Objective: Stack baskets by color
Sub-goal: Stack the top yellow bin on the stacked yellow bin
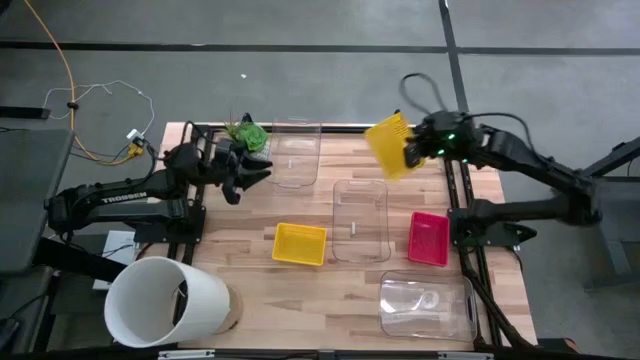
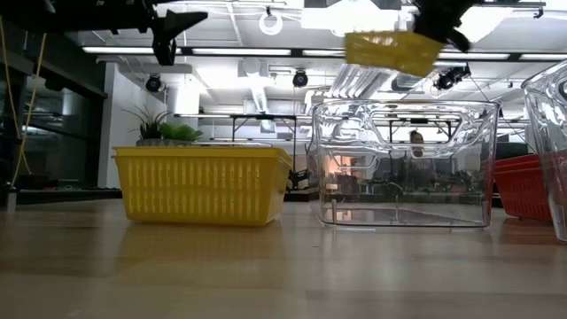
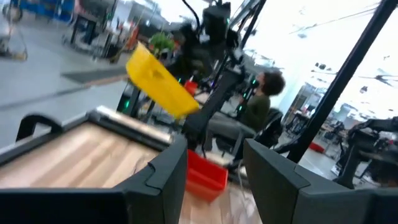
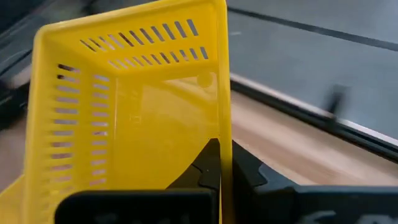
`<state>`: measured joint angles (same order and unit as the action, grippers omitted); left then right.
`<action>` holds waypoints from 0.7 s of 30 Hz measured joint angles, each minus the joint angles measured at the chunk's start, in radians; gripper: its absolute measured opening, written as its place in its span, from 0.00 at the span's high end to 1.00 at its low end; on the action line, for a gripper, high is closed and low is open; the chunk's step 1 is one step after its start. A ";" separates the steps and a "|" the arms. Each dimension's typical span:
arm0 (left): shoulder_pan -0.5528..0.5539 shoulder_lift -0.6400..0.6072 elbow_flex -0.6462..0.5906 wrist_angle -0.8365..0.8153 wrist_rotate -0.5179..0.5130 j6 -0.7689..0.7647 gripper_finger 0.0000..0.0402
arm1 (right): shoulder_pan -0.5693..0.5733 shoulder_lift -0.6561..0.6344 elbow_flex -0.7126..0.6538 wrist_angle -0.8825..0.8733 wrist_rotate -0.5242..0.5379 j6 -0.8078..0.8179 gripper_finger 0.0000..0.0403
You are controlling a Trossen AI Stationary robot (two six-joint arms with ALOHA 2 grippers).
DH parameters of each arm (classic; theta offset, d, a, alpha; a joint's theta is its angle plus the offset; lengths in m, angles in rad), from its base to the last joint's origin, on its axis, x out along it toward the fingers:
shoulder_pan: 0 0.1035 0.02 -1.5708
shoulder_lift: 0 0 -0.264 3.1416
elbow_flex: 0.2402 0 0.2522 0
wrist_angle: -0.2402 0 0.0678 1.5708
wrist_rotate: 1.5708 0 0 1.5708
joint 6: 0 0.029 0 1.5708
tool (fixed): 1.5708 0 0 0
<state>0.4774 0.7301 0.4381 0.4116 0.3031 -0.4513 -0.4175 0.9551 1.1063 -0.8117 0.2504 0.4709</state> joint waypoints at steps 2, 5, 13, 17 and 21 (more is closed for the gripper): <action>0.000 0.000 0.000 0.043 0.000 0.000 0.64 | 0.103 0.066 0.027 0.041 0.000 0.000 1.00; 0.000 0.000 0.001 0.115 0.000 -0.001 0.64 | 0.244 0.190 0.040 0.149 -0.015 -0.005 1.00; 0.000 0.000 0.001 0.244 0.000 -0.001 0.64 | 0.444 0.583 0.137 0.435 -0.138 -0.071 1.00; 0.000 0.000 0.001 0.244 0.000 -0.001 0.64 | 0.470 0.757 0.258 0.453 -0.154 -0.153 1.00; 0.000 0.000 0.001 0.244 0.000 -0.001 0.64 | 0.465 0.898 0.360 0.452 -0.212 -0.232 1.00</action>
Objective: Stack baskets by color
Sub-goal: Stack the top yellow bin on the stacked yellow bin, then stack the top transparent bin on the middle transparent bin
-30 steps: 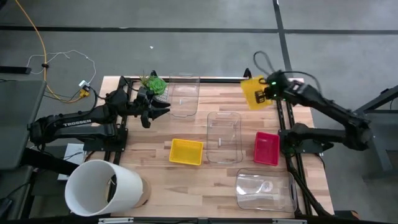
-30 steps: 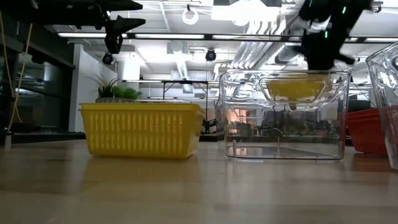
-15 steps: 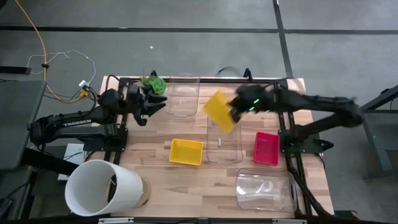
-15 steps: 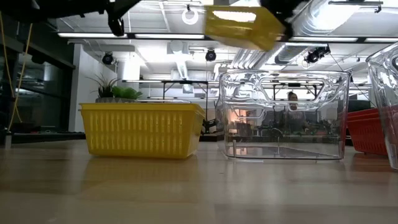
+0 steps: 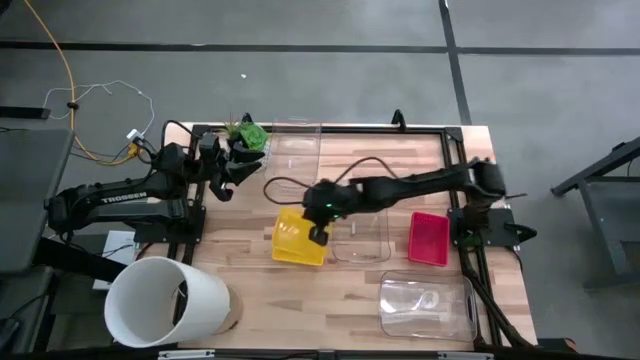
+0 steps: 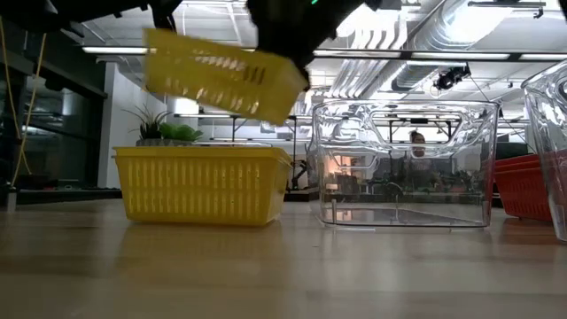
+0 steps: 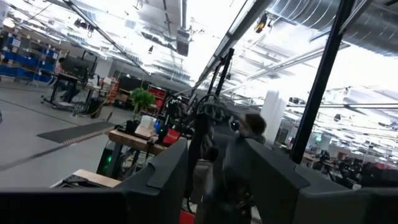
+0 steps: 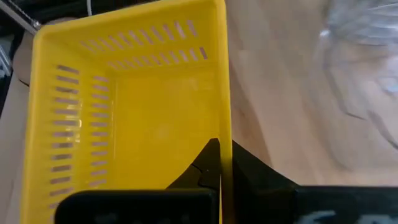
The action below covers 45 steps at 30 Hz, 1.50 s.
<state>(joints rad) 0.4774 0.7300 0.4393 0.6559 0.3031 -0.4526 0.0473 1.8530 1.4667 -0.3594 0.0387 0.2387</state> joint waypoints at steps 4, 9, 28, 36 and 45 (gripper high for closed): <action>0.000 0.000 0.000 0.000 0.000 0.000 0.64 | -0.015 0.105 0.072 -0.002 -0.073 -0.004 1.00; 0.000 0.000 0.000 0.000 0.000 -0.016 0.64 | -0.017 0.167 0.103 -0.037 -0.079 -0.015 1.00; 0.000 0.000 0.000 -0.002 -0.043 -0.016 0.64 | -0.030 0.171 0.103 -0.194 -0.120 -0.013 0.99; 0.000 0.000 0.000 -0.004 -0.053 -0.016 0.64 | -0.050 0.162 0.103 -0.202 -0.173 0.010 0.69; 0.000 0.000 0.000 -0.021 -0.053 -0.016 0.64 | -0.122 -0.013 0.103 -0.420 -0.150 -0.112 0.43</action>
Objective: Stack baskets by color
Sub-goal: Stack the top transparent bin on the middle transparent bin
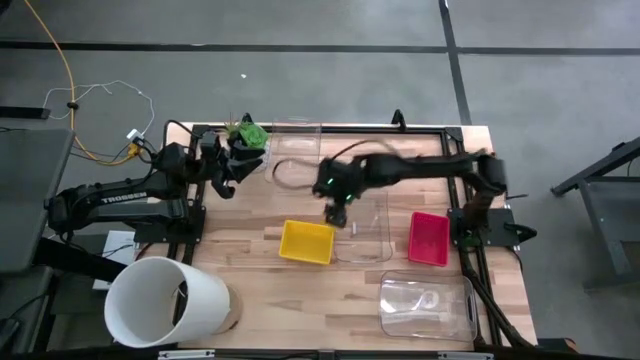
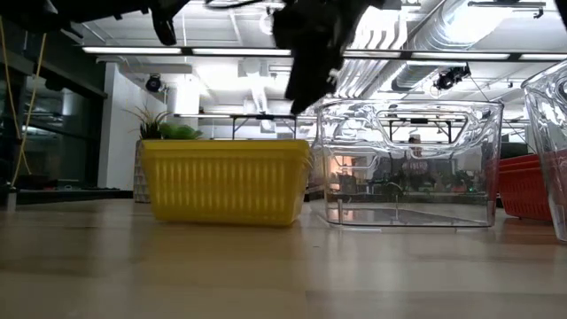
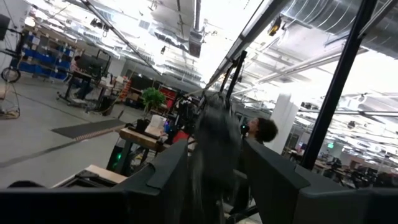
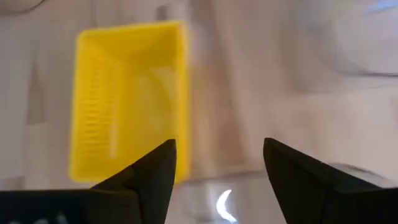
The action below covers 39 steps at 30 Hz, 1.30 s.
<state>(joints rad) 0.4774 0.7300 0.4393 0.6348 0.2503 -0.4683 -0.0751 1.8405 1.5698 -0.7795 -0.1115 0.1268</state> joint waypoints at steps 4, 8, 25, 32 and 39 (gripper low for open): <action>0.000 0.000 0.000 -0.020 0.000 0.000 0.64 | -0.046 -0.153 -0.068 0.000 0.063 -0.022 0.43; -0.002 0.000 0.000 -0.039 0.000 -0.018 0.64 | -0.085 -0.348 -0.265 0.144 0.092 0.061 0.43; -0.002 0.275 0.379 -0.782 -0.085 0.091 0.71 | -0.059 -0.703 -0.806 0.762 0.258 0.511 0.43; -0.056 0.263 0.337 -0.491 0.070 0.119 0.75 | -0.059 -0.703 -0.806 0.915 0.190 0.439 0.43; -0.105 0.220 0.233 -0.290 0.054 0.086 0.77 | -0.059 -0.703 -0.804 0.986 0.119 0.449 0.43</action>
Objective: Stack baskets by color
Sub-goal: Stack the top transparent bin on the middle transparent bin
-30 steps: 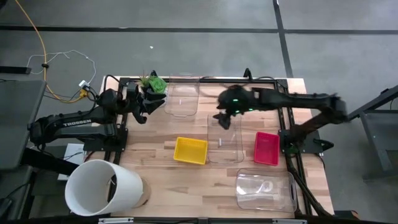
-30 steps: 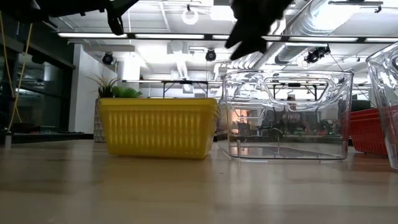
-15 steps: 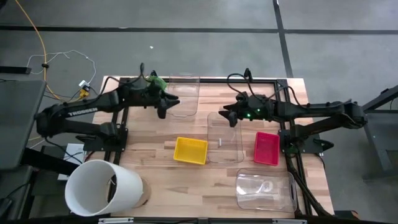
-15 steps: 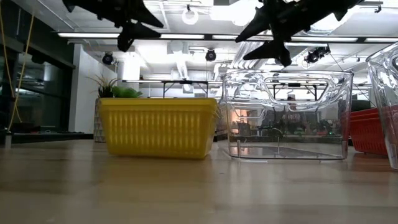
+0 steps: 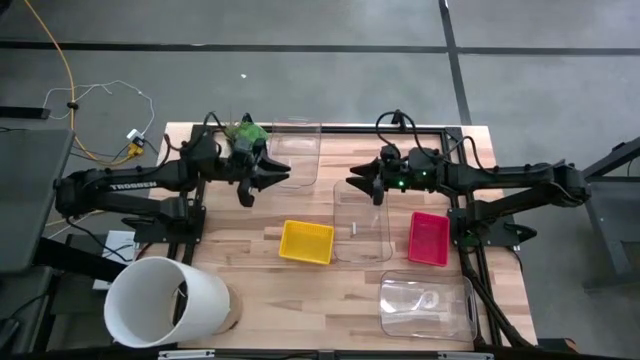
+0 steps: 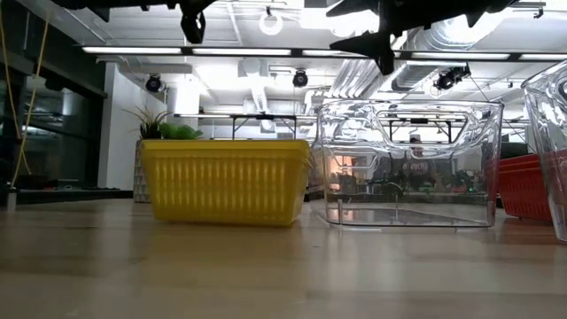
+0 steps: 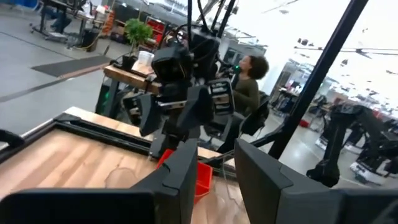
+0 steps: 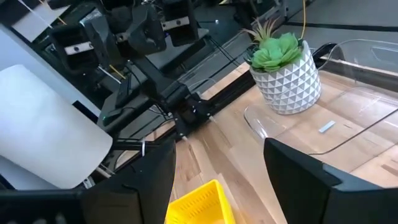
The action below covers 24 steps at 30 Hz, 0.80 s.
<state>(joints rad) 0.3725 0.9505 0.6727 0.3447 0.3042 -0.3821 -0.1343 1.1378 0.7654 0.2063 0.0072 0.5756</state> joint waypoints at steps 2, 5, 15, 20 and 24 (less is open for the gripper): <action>-0.010 -0.002 -0.025 0.033 -0.001 -0.009 0.77 | 0.001 0.000 0.000 0.000 -0.008 0.003 0.43; -0.016 -0.003 -0.047 0.096 -0.001 -0.023 0.77 | 0.011 0.000 0.000 0.000 -0.009 0.003 0.43; -0.013 0.002 -0.051 0.128 -0.005 -0.007 0.76 | 0.026 0.000 0.000 -0.001 0.000 0.003 0.43; -0.014 0.012 -0.008 0.079 -0.015 0.018 0.75 | 0.026 0.000 0.000 -0.001 0.000 0.003 0.43; -0.013 0.046 0.112 -0.234 -0.051 0.130 0.70 | 0.026 0.000 0.000 -0.001 0.002 0.003 0.43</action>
<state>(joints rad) 0.3592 0.9961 0.7846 0.1110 0.2528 -0.2523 -0.1081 1.1378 0.7654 0.2050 0.0089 0.5781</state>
